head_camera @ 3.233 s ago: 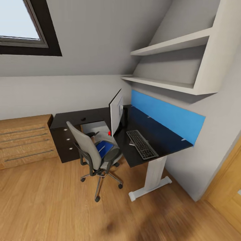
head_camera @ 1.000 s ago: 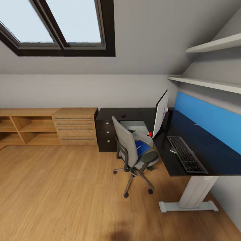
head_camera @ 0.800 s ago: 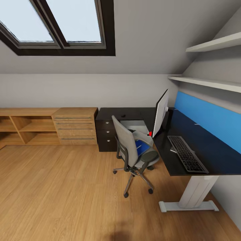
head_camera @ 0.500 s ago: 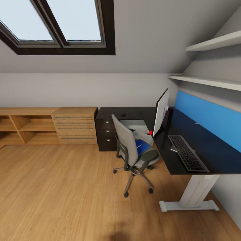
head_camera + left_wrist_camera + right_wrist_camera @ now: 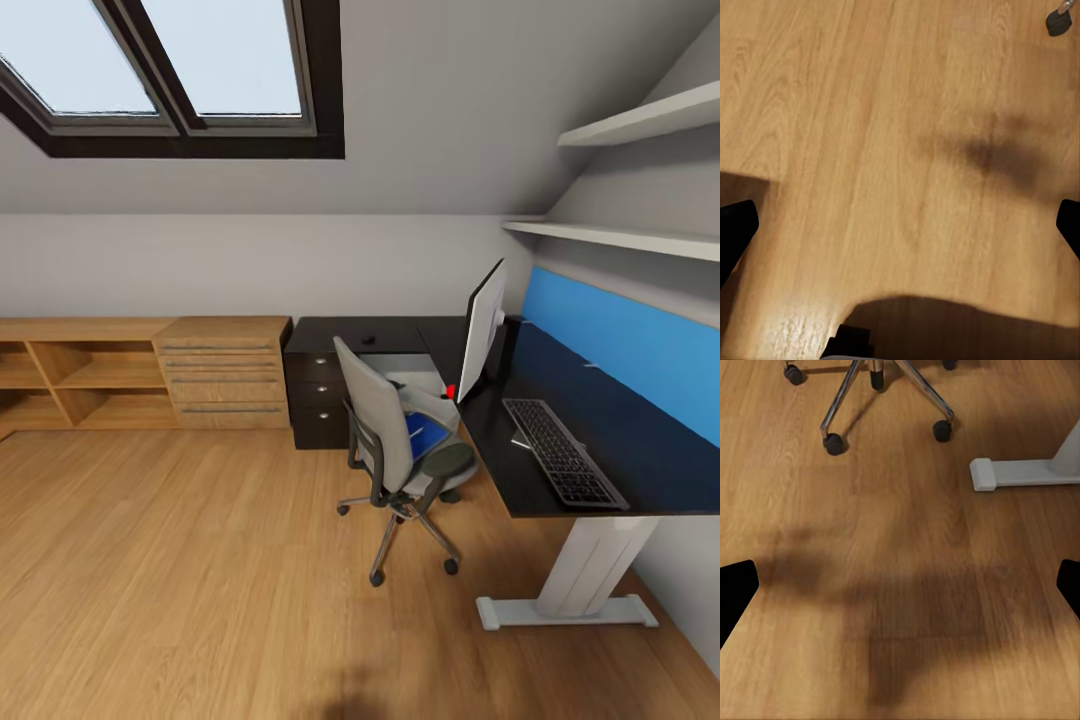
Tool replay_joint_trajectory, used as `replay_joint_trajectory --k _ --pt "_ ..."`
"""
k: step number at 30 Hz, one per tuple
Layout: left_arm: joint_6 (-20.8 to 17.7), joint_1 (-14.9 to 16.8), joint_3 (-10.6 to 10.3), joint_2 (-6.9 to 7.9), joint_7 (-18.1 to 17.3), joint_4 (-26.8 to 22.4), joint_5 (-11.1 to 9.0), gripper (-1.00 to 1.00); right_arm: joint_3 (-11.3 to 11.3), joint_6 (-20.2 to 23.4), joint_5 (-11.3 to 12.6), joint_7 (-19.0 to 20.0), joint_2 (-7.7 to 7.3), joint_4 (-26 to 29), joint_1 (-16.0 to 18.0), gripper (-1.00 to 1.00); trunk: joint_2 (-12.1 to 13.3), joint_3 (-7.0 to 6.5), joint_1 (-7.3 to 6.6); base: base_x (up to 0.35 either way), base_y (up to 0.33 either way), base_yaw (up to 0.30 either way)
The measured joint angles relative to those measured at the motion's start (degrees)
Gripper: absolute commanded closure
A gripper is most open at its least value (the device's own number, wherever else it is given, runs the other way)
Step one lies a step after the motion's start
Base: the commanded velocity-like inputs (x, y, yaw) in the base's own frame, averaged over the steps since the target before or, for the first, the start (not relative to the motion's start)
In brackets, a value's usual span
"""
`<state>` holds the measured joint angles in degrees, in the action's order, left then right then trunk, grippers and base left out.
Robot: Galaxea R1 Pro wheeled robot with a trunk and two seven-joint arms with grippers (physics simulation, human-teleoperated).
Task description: In the bedroom, organize the workspace by keeping the computer under the desk, ensuring the monitor is on the desk, placing the keyboard on the desk next to the monitor, placing the mouse on the desk next to the keyboard, moving the folder from the swivel chair onto the desk next to the mouse, stacking the notebook on top of the folder with the pen on top of the notebook, and positioning the swivel chair next to the desk.
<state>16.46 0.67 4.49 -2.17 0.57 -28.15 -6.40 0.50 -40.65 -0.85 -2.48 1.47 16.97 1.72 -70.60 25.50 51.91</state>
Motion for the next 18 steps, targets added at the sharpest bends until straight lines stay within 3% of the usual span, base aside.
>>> replay_joint_trajectory --k 18 --pt "0.00 0.00 0.00 0.02 0.02 0.00 -0.09 -1.00 0.00 0.10 0.08 0.04 -0.12 -0.07 0.00 -1.00 -7.22 3.33 3.95 0.000 0.000 0.000"
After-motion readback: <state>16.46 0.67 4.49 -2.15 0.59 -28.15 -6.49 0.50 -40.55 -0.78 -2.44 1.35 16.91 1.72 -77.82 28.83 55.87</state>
